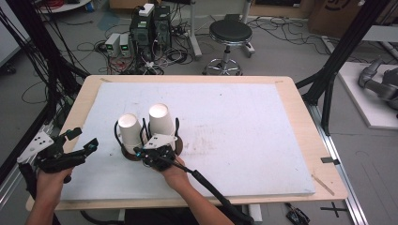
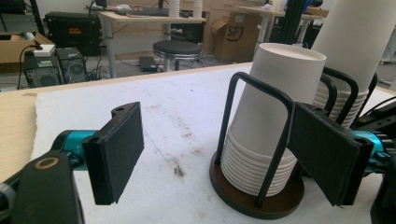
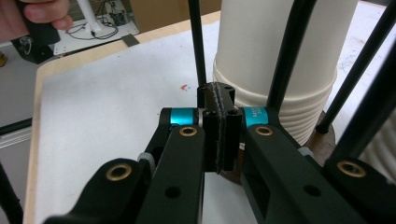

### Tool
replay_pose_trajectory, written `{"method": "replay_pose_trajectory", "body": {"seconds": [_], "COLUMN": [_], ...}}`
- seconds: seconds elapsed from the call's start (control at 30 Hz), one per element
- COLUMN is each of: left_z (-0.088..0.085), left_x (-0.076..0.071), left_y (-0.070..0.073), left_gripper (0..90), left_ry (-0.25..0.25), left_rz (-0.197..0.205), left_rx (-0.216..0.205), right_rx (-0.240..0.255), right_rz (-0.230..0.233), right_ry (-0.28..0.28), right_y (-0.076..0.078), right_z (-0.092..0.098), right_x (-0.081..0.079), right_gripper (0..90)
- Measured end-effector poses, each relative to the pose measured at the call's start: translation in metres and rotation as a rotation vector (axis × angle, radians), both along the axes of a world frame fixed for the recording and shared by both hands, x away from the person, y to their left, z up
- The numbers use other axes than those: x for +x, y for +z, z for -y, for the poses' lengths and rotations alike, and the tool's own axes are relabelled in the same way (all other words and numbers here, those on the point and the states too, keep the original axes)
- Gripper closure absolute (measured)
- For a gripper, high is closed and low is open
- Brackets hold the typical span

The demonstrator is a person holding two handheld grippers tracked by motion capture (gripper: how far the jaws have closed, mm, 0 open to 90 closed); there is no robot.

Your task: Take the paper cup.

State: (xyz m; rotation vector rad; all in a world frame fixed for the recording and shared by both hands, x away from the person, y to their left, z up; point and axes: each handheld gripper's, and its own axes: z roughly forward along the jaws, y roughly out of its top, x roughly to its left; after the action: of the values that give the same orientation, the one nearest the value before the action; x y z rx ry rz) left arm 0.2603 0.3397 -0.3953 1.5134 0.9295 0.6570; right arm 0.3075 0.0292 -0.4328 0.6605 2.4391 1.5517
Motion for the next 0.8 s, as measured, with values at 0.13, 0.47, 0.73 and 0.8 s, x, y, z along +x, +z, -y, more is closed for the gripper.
{"method": "replay_pose_trajectory", "body": {"seconds": [0.13, 0.47, 0.73, 0.8], "left_z": [0.0, 0.0, 0.0, 0.0], "left_x": [0.0, 0.0, 0.0, 0.0], "left_y": [0.0, 0.0, -0.001, -0.001], "left_gripper": [18.7, 18.8, 18.8, 18.8], "left_ry": [0.001, 0.0, -0.001, -0.002], "left_rz": [0.0, -0.003, -0.003, -0.004], "left_rx": [0.0, 0.001, 0.001, 0.002], "right_rx": [-0.002, -0.004, -0.008, -0.003], "right_rz": [-0.002, -0.018, -0.024, -0.027], "right_ry": [-0.016, -0.042, -0.075, -0.082], "right_y": [-0.003, -0.008, -0.01, -0.011], "right_z": [-0.003, -0.009, -0.012, -0.012], "right_x": [0.0, -0.004, -0.004, -0.004], "right_gripper": [90.0, 90.0, 90.0, 90.0]}}
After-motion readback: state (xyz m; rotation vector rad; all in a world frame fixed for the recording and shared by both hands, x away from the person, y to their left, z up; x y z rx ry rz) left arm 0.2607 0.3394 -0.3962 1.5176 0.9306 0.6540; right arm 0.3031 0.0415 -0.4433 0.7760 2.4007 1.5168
